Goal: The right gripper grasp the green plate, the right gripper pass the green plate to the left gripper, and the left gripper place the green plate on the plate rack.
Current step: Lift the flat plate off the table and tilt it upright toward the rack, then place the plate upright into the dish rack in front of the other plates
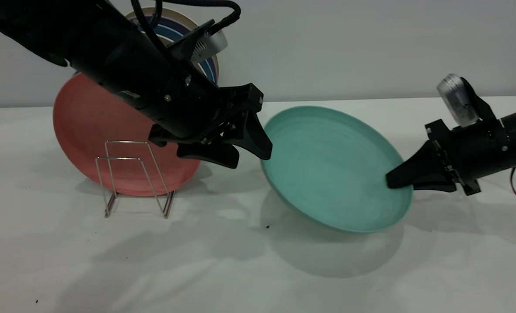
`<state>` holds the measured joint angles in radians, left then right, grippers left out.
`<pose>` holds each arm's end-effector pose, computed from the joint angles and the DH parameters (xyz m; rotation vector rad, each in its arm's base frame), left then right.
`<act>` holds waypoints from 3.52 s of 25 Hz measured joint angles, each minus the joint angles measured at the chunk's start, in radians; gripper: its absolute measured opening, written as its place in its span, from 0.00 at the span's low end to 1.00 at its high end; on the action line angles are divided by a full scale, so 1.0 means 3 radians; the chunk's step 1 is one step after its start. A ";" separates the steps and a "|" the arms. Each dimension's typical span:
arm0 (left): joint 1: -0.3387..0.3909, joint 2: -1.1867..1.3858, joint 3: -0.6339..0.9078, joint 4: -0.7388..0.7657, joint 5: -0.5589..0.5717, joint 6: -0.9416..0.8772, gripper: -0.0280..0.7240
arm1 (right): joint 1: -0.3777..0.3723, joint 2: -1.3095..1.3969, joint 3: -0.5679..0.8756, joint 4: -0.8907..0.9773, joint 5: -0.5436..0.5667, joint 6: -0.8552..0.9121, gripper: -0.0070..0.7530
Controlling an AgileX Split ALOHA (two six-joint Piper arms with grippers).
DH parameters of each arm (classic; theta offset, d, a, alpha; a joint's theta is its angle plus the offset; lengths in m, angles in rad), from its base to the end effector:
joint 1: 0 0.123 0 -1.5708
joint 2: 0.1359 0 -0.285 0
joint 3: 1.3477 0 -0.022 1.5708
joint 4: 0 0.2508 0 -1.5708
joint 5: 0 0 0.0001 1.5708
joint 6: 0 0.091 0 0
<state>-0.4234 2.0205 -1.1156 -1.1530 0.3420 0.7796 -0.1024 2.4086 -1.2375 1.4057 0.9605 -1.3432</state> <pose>0.3483 -0.1877 0.1216 0.2234 2.6017 -0.6891 0.3915 0.0338 0.0201 -0.1066 2.5444 1.2632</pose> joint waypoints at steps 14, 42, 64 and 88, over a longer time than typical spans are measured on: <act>0.0000 0.0153 0.0000 -0.0186 -0.0126 -0.0006 0.21 | 0.0197 0.0000 0.0000 0.0035 0.0194 -0.0027 0.03; 0.0746 -0.0584 -0.0003 0.0155 0.0401 0.0808 0.12 | -0.0332 -0.1582 0.0016 -0.0758 0.0642 0.0758 0.63; 0.1603 -0.1315 -0.0351 0.1038 0.0695 0.3815 0.12 | -0.0156 -0.4427 0.1294 -0.1989 0.0803 0.1875 0.60; 0.1603 -0.1089 -0.0393 0.1470 0.0690 0.4407 0.12 | -0.0156 -0.6036 0.2155 -0.2561 0.0545 0.2391 0.60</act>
<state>0.0574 1.6936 -1.2334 -0.7120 0.5488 2.1017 -0.1492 0.5979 -0.5910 0.6373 1.1239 -0.6259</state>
